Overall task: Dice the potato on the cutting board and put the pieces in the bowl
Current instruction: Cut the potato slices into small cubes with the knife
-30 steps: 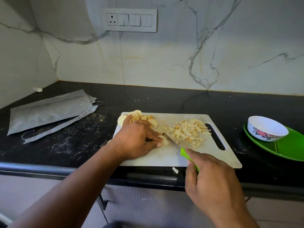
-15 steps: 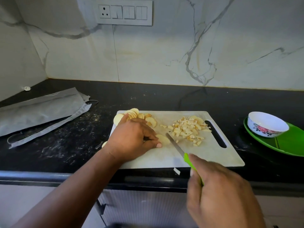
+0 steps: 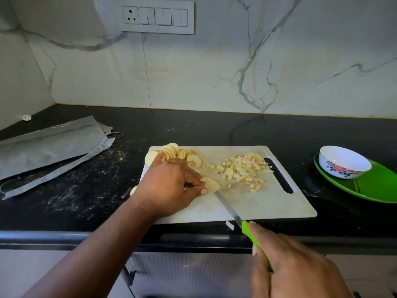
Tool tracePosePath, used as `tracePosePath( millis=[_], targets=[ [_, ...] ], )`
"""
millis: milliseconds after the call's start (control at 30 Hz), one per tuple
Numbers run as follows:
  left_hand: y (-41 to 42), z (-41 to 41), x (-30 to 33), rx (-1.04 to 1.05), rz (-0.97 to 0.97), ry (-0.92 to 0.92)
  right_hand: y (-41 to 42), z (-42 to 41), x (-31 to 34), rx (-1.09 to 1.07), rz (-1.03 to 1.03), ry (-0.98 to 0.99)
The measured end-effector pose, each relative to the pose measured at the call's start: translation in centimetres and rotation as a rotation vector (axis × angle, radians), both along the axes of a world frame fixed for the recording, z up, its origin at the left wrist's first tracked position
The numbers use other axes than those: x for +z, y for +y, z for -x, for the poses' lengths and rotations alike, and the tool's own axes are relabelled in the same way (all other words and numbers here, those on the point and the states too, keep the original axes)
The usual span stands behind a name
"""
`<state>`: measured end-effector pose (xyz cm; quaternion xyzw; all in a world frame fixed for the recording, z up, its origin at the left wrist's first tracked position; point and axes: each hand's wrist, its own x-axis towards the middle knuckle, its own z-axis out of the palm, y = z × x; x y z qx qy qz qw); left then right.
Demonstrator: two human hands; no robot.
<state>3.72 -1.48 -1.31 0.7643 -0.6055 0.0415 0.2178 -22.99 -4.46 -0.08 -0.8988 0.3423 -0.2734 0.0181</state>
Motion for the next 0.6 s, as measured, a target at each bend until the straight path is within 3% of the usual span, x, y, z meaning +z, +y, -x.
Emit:
tracePosePath(
  millis=[133, 333, 600],
  targets=[
    [0.1, 0.4, 0.0, -0.038, 0.113, 0.005, -0.6, -1.8, 1.1, -0.011, -0.040, -0.047],
    [0.3, 0.6, 0.2, -0.049, 0.131, 0.015, -0.7, -4.0, 0.9, 0.048, -0.161, 0.165],
    [0.3, 0.7, 0.2, -0.043, 0.091, 0.026, 0.7, -0.5, -0.1, 0.016, -0.080, 0.025]
  ],
)
